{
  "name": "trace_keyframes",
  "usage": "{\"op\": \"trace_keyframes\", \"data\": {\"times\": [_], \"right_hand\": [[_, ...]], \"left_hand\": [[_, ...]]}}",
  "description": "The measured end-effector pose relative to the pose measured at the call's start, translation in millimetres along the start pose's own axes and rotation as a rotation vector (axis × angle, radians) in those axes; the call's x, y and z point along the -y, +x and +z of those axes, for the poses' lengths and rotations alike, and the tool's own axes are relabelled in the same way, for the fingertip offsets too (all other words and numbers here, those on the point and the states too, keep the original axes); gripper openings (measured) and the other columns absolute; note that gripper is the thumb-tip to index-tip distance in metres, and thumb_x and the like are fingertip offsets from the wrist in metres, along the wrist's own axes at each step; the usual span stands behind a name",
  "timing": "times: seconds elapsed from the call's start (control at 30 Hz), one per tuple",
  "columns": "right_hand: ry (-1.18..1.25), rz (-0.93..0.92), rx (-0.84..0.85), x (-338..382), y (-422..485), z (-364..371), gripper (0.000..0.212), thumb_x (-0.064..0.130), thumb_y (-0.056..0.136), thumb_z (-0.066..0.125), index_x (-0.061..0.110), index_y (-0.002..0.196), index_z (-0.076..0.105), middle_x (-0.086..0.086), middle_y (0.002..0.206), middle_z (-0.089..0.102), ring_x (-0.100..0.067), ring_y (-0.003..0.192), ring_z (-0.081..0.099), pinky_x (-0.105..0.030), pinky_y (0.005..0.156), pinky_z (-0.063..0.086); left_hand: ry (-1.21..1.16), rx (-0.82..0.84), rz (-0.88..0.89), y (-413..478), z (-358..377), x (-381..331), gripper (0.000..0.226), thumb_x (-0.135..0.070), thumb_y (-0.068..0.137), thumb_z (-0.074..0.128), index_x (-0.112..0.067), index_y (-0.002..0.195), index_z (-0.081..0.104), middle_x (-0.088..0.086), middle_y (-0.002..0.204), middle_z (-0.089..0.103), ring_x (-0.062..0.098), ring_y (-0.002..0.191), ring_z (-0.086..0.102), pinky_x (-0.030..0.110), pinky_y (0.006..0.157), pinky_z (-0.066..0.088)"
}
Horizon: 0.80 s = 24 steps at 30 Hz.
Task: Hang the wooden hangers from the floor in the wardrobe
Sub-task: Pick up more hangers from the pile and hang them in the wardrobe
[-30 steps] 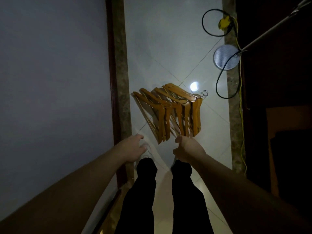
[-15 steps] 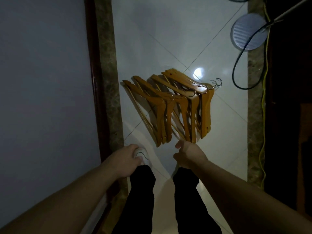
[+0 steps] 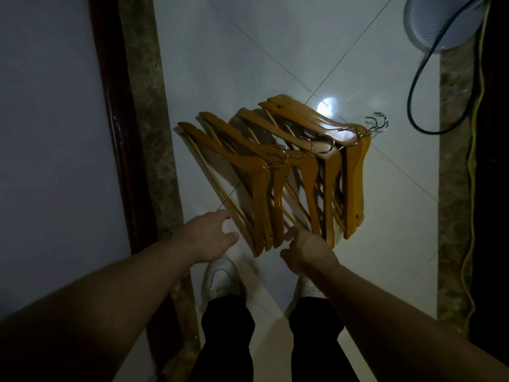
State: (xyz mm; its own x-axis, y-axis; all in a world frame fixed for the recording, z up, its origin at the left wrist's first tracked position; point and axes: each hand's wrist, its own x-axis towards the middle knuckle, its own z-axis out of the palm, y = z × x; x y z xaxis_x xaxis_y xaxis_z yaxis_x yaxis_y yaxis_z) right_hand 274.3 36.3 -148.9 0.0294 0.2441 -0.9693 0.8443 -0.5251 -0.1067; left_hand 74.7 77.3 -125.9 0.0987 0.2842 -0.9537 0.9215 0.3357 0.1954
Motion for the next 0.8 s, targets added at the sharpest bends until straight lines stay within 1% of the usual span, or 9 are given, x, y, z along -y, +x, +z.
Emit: {"op": "trace_keyframes", "data": {"times": [0.1, 0.2, 0.27, 0.37, 0.43, 0.5, 0.6, 0.7, 0.8], "right_hand": [[-0.027, -0.039, 0.002, 9, 21, -9, 0.020, 0.028, 0.097, 0.059, 0.019, 0.115, 0.057, 0.000, 0.101, 0.061, -0.019, 0.102, 0.062, -0.040, 0.096, 0.053], [-0.004, -0.058, 0.000, 15, 38, -14, 0.012, 0.023, 0.098, 0.056, 0.020, 0.110, 0.054, 0.004, 0.082, 0.046, -0.019, 0.099, 0.059, -0.040, 0.097, 0.052], [-0.014, -0.061, 0.028, 17, 49, -17, 0.018, 0.019, 0.098, 0.055, 0.016, 0.116, 0.055, 0.003, 0.080, 0.044, -0.022, 0.102, 0.059, -0.040, 0.099, 0.051], [-0.023, -0.075, 0.013, 17, 75, -15, 0.018, 0.022, 0.098, 0.056, 0.014, 0.115, 0.058, 0.001, 0.085, 0.053, -0.022, 0.099, 0.063, -0.038, 0.093, 0.054], [-0.018, -0.094, -0.013, 16, 93, -12, 0.016, 0.024, 0.099, 0.056, 0.016, 0.112, 0.059, -0.002, 0.092, 0.060, -0.021, 0.095, 0.064, -0.036, 0.089, 0.055], [-0.024, -0.112, -0.034, 16, 109, -9, 0.016, 0.022, 0.098, 0.056, 0.015, 0.113, 0.058, -0.004, 0.099, 0.063, -0.021, 0.094, 0.064, -0.037, 0.089, 0.055], [-0.012, -0.107, -0.045, 12, 127, -5, 0.021, 0.019, 0.097, 0.057, 0.016, 0.118, 0.056, -0.005, 0.104, 0.062, -0.021, 0.096, 0.063, -0.037, 0.089, 0.055], [-0.021, -0.069, -0.052, -5, 139, -1, 0.025, 0.018, 0.096, 0.058, 0.015, 0.121, 0.056, -0.008, 0.112, 0.063, -0.023, 0.104, 0.063, -0.040, 0.095, 0.053], [0.011, -0.029, -0.071, -21, 144, 6, 0.023, 0.020, 0.098, 0.057, 0.012, 0.119, 0.057, -0.007, 0.108, 0.062, -0.023, 0.103, 0.064, -0.040, 0.095, 0.054]], "left_hand": [[-0.012, -0.015, 0.003, 30, 3, -4, 0.067, -0.048, 0.095, 0.055, -0.025, 0.152, 0.031, 0.006, 0.157, 0.036, 0.024, 0.139, 0.038, 0.029, 0.107, 0.034], [-0.025, -0.043, -0.002, 58, 11, -7, 0.068, -0.048, 0.093, 0.057, -0.025, 0.152, 0.032, 0.006, 0.156, 0.037, 0.025, 0.139, 0.040, 0.029, 0.105, 0.035], [-0.025, -0.053, -0.020, 77, 18, -8, 0.069, -0.048, 0.093, 0.057, -0.023, 0.152, 0.032, 0.008, 0.154, 0.039, 0.027, 0.137, 0.042, 0.031, 0.103, 0.037], [-0.093, -0.107, -0.083, 104, 25, -16, 0.071, -0.048, 0.091, 0.060, -0.020, 0.151, 0.033, 0.011, 0.148, 0.046, 0.030, 0.128, 0.050, 0.037, 0.099, 0.045], [-0.257, -0.167, -0.140, 119, 27, -27, 0.066, -0.042, 0.091, 0.064, -0.020, 0.146, 0.037, 0.009, 0.143, 0.049, 0.031, 0.125, 0.051, 0.041, 0.098, 0.047], [-0.440, -0.200, -0.194, 133, 31, -38, 0.062, -0.036, 0.091, 0.067, -0.020, 0.144, 0.039, 0.008, 0.140, 0.052, 0.032, 0.126, 0.051, 0.041, 0.098, 0.044], [-0.673, -0.234, -0.220, 155, 45, -43, 0.070, -0.034, 0.082, 0.075, -0.020, 0.143, 0.043, 0.007, 0.138, 0.055, 0.033, 0.125, 0.053, 0.047, 0.103, 0.046], [-0.762, -0.275, -0.229, 178, 59, -42, 0.081, -0.040, 0.071, 0.080, -0.020, 0.142, 0.046, 0.008, 0.138, 0.056, 0.034, 0.123, 0.054, 0.053, 0.102, 0.047], [-0.832, -0.284, -0.235, 185, 62, -50, 0.073, -0.034, 0.079, 0.079, -0.018, 0.141, 0.046, 0.008, 0.138, 0.056, 0.035, 0.126, 0.052, 0.055, 0.105, 0.044]]}}
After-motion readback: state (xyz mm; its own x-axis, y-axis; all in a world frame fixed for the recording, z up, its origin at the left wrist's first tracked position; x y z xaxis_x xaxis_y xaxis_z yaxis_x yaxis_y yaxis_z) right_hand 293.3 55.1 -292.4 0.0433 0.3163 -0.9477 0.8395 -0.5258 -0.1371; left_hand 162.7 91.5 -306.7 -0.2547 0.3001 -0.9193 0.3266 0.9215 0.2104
